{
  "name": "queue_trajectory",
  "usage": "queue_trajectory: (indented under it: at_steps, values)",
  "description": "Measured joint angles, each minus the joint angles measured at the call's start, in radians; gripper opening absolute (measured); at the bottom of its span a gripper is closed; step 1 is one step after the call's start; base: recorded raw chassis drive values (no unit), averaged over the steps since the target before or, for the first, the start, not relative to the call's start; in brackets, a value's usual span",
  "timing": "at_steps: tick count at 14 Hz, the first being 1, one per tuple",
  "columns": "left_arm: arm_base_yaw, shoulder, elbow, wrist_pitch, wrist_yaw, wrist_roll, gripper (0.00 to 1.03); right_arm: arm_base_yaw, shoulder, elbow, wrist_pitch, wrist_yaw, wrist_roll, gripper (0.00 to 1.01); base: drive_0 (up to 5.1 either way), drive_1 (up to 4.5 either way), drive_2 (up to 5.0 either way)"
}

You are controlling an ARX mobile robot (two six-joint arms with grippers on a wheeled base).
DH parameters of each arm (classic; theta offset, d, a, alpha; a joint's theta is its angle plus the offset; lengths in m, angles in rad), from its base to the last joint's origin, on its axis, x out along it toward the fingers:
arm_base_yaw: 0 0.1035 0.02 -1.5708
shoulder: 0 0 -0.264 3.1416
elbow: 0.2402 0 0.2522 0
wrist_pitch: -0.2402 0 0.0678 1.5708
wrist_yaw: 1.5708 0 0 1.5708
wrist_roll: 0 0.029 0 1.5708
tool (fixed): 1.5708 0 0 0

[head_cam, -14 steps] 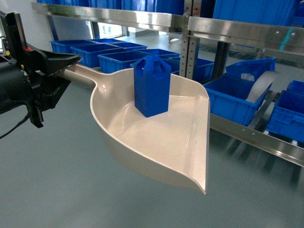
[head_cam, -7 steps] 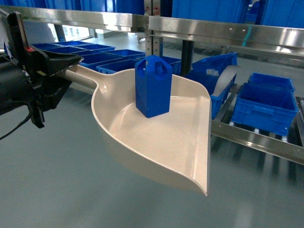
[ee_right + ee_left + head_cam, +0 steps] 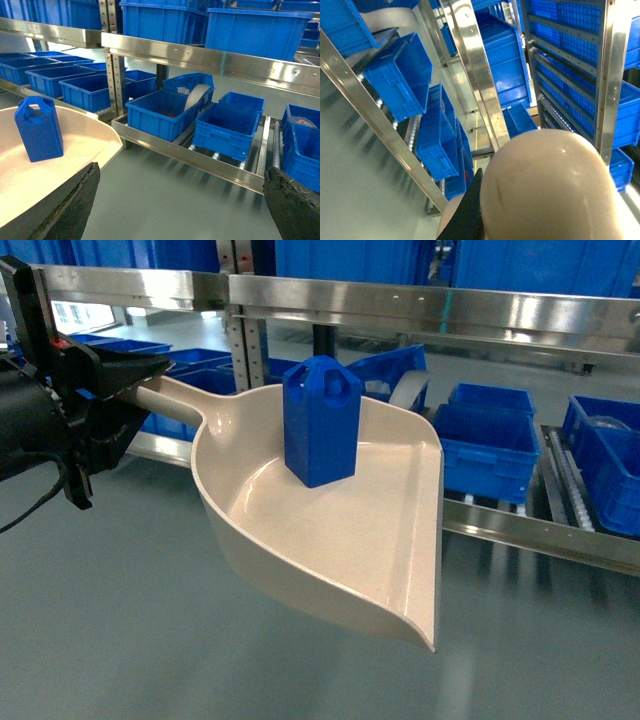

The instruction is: Place part in tray to right shelf

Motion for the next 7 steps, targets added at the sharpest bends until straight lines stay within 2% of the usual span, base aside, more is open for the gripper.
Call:
queue_trajectory:
  at_steps: [7]
  values:
    - [0.0,0.0,0.0,0.0,0.0,0.0,0.16,0.0,0.0,0.0,0.0,0.0,0.0,0.98,-1.5,-1.47,-1.5]
